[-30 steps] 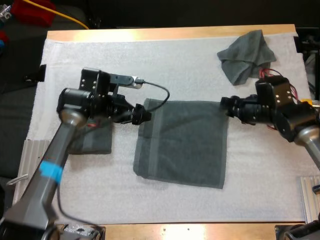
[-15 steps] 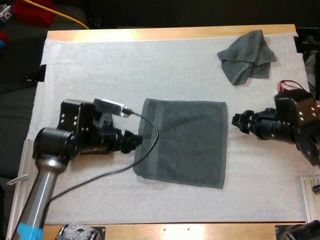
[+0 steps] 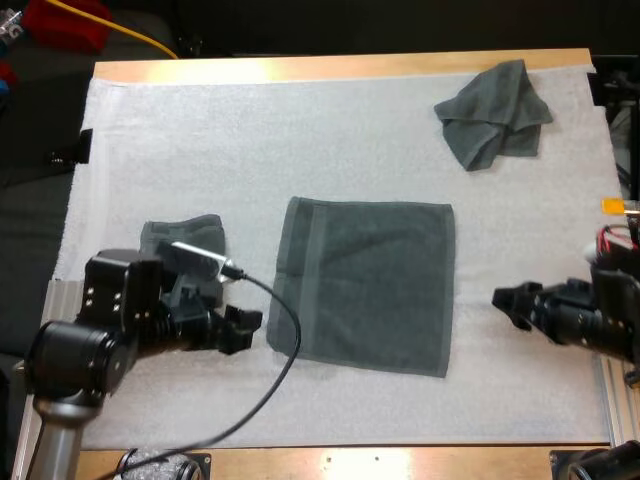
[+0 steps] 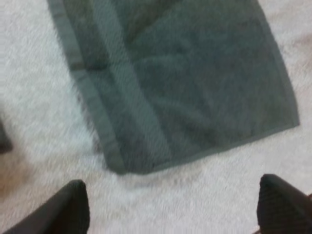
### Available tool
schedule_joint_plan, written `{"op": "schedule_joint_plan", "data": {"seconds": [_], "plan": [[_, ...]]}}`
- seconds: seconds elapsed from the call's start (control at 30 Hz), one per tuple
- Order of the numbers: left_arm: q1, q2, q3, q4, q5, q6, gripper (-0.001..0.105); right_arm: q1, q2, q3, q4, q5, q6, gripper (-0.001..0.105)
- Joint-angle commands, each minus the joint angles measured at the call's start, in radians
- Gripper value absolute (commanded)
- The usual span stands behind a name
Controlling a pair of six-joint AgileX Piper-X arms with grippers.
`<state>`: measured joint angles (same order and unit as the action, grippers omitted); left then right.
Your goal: Pick towel from pile, fold and stack
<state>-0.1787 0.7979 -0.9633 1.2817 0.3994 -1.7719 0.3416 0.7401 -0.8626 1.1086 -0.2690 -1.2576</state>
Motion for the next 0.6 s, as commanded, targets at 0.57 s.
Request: {"op": "schedule_joint_plan", "data": {"seconds": [0.57], "plan": [[0.000,-0.184,0.000,0.186,-0.029,-0.011,0.069,0.001,-0.164,0.007,0.146,0.003,0.002,0.052]]}}
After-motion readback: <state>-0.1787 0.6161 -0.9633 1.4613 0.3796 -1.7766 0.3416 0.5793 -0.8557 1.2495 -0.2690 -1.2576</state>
